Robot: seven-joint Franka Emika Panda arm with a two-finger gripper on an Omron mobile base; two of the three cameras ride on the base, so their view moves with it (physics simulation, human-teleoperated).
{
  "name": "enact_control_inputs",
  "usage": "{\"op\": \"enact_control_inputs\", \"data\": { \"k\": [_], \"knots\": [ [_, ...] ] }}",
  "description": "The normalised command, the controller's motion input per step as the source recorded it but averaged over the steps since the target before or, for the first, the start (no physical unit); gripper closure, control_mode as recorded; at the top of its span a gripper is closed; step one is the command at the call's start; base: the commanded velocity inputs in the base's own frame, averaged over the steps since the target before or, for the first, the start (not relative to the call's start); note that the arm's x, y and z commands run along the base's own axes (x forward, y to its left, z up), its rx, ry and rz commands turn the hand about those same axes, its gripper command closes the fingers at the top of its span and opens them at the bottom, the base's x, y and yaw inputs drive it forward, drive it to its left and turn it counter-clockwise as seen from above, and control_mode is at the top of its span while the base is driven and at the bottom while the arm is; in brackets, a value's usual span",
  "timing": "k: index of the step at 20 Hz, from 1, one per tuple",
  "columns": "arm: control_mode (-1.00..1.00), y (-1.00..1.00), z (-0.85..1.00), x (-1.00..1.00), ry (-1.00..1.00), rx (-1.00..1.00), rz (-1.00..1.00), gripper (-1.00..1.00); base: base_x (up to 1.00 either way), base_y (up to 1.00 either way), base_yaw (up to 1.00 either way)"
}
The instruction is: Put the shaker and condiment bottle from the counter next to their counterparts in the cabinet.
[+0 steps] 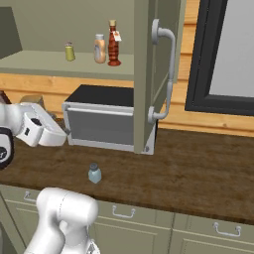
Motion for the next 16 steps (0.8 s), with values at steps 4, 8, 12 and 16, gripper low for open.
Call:
{"op": "enact_control_inputs", "data": {
  "k": [4,8,12,16],
  "knots": [
    [-1.0,-0.09,-0.93,-0.11,-0.1,-0.03,-0.13,-1.0,0.0,0.0,0.0],
    [-1.0,0.22,-0.62,-0.04,-0.07,-0.05,-0.13,-1.0,0.0,0.0,0.0],
    [-1.0,0.02,-0.97,-0.11,-0.03,0.0,-0.11,-1.0,0.0,0.0,0.0],
    [-1.0,0.0,-0.77,0.02,0.07,0.0,0.0,-1.0,0.0,0.0,0.0]
  ]
}}
